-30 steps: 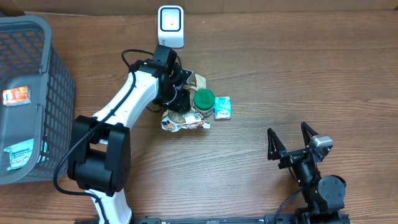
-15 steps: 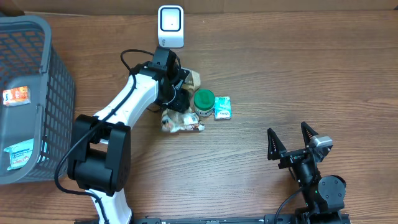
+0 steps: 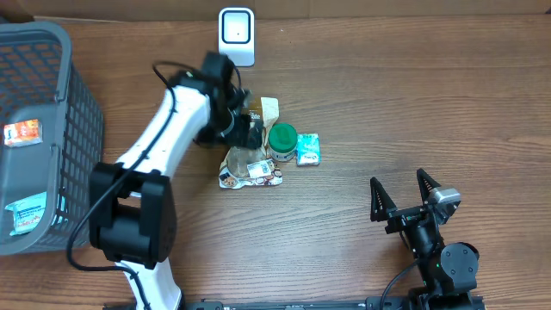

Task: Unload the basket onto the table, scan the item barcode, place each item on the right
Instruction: 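Lower the brown bag onto the table beside the bottle, then move the left gripper back into the basket toward the green wipes pack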

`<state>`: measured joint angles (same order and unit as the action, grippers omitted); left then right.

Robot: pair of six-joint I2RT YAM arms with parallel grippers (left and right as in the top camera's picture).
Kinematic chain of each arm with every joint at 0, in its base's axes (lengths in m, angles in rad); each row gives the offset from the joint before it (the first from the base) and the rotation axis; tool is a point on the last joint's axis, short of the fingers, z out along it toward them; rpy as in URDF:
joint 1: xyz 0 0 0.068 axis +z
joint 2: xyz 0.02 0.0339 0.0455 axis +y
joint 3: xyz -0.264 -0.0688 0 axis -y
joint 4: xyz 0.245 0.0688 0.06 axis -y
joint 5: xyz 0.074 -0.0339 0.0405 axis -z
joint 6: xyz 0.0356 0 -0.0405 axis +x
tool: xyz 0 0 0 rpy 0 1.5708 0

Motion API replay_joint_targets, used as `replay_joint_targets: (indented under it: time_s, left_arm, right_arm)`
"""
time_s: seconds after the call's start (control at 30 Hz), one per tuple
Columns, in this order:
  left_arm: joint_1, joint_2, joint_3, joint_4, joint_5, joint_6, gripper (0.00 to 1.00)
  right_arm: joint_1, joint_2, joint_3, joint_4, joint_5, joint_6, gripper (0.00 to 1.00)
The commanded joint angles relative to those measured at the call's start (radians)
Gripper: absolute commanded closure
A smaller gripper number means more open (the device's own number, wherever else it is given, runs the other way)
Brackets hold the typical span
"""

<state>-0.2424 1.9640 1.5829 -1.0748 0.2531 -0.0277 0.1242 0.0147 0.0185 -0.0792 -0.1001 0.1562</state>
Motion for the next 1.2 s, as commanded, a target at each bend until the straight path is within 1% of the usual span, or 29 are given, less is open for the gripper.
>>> replay_joint_targets:
  time_s: [0.0, 0.4, 0.53, 0.63, 0.73, 0.8, 0.9, 0.93, 1.0, 1.17]
  left_arm:
    - [0.041, -0.030, 0.142, -0.059, -0.002, -0.007, 0.01]
    - [0.102, -0.033, 0.446, -0.337, -0.001, 0.005, 0.00]
    - [0.110, -0.033, 0.581, -0.417, -0.002, 0.006, 0.00]
    - [0.120, -0.034, 0.698, -0.448, -0.002, 0.005, 0.01]
    - [0.124, -0.035, 0.787, -0.444, -0.001, 0.005, 0.00]
    - [0.124, -0.035, 0.817, -0.438, -0.002, 0.006, 0.00]
    - [0.130, -0.035, 0.846, -0.432, -0.008, 0.043, 0.01]
    - [0.138, -0.035, 0.861, -0.435, -0.019, 0.033, 0.05]
    - [0.164, -0.036, 0.906, -0.443, -0.054, -0.032, 0.08]
    - [0.285, -0.053, 1.057, -0.488, -0.148, -0.188, 0.08]
  right_arm:
    - [-0.008, -0.011, -0.010, 0.005, 0.001, -0.001, 0.00]
    - [-0.008, -0.011, -0.010, 0.005, 0.001, -0.001, 0.00]
    - [-0.008, -0.011, -0.010, 0.005, 0.001, -0.001, 0.00]
    - [-0.008, -0.011, -0.010, 0.005, 0.001, -0.001, 0.00]
    - [-0.008, -0.011, -0.010, 0.005, 0.001, -0.001, 0.00]
    - [-0.008, -0.011, -0.010, 0.005, 0.001, -0.001, 0.00]
    - [-0.008, -0.011, -0.010, 0.005, 0.001, -0.001, 0.00]
    - [-0.008, -0.011, -0.010, 0.005, 0.001, -0.001, 0.00]
    - [-0.008, -0.011, -0.010, 0.005, 0.001, -0.001, 0.00]
    - [-0.008, -0.011, -0.010, 0.005, 0.001, -0.001, 0.00]
